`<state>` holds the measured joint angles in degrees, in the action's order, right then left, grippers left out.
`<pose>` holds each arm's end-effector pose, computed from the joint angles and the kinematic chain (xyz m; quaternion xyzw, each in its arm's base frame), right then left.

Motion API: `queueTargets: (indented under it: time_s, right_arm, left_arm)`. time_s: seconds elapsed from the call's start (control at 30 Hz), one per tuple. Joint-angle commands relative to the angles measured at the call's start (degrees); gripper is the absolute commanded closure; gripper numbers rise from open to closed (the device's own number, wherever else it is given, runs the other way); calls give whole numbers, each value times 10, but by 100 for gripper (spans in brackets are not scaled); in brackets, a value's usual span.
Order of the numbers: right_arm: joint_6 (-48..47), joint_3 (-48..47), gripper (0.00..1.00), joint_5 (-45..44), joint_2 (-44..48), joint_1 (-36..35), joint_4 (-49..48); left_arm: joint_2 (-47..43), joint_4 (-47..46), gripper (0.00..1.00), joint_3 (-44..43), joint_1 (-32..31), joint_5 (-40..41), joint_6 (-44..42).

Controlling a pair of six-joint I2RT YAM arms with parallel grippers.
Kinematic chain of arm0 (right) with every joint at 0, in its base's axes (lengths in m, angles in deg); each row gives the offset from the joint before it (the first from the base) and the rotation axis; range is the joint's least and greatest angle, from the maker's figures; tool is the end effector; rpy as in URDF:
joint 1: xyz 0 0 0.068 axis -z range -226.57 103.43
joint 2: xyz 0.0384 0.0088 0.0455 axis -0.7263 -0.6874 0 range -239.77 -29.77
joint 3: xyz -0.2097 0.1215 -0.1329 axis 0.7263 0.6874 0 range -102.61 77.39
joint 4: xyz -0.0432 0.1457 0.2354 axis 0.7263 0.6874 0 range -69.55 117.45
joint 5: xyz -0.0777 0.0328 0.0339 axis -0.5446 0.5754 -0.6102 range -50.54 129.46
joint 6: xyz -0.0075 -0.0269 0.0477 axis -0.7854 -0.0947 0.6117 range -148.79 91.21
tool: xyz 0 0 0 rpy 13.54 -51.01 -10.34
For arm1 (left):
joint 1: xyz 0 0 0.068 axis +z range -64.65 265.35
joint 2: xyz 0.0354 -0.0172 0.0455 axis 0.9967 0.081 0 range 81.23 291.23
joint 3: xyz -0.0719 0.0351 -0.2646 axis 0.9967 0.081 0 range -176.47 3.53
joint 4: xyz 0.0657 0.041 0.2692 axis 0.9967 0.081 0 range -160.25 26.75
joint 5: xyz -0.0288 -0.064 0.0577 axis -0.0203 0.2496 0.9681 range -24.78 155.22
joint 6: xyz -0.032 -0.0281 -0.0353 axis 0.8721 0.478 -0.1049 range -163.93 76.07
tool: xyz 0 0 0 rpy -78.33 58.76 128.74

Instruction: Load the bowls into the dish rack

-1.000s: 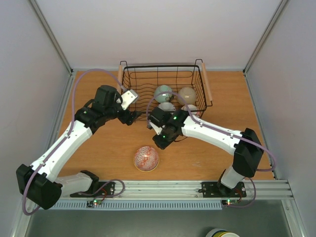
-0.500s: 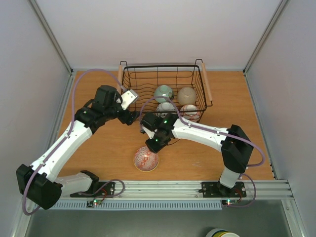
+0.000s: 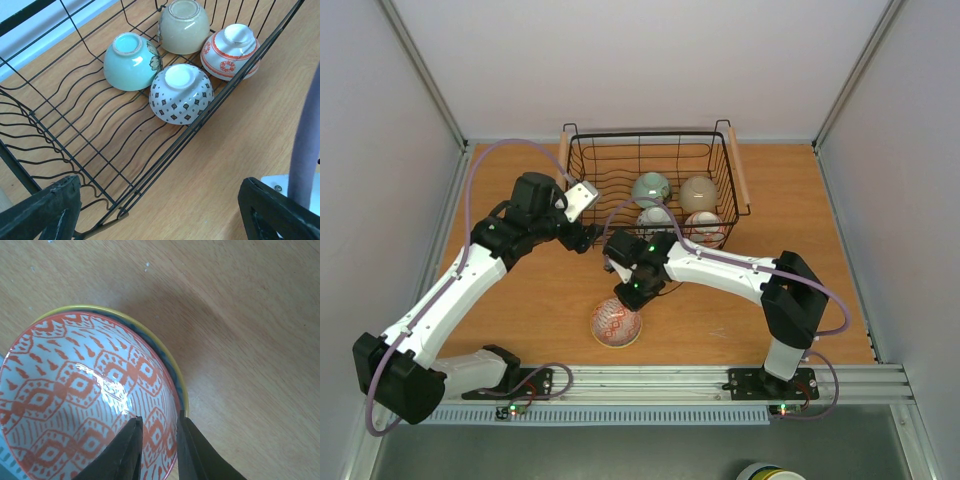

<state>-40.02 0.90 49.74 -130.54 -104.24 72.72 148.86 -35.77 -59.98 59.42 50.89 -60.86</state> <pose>0.1880 0.3095 0.2143 -0.5681 0.8098 0.1277 0.0720 0.2412 -0.1277 0.3329 0.3771 0.8125 -0.1458 0.4200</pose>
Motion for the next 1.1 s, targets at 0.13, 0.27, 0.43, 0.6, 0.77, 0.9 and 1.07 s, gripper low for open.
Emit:
queueTargets:
  time_s: [0.13,0.27,0.43,0.6,0.77,0.9,1.07]
  right_arm:
    - [12,7,80,-27,-2,-9,8]
    - [13,8,80,-36,2,-9,13]
    - [12,8,80,-41,7,-9,18]
    - [12,10,80,-36,-1,-11,16]
    - [10,9,82,-29,-8,-17,16]
    - [10,8,87,-31,-11,-23,19]
    - [9,9,99,-34,-6,-24,21]
  left_arm:
    - [-7,-20,14,-1,2,-10,2]
    - [-6,-20,13,-1,2,-10,2]
    - [-5,-21,14,-1,2,-10,2]
    - [-6,-20,14,-1,2,-9,1]
    - [-5,-21,14,0,2,-10,2]
    - [-6,-21,14,0,2,-10,1]
    - [-7,-21,14,-1,2,-9,1]
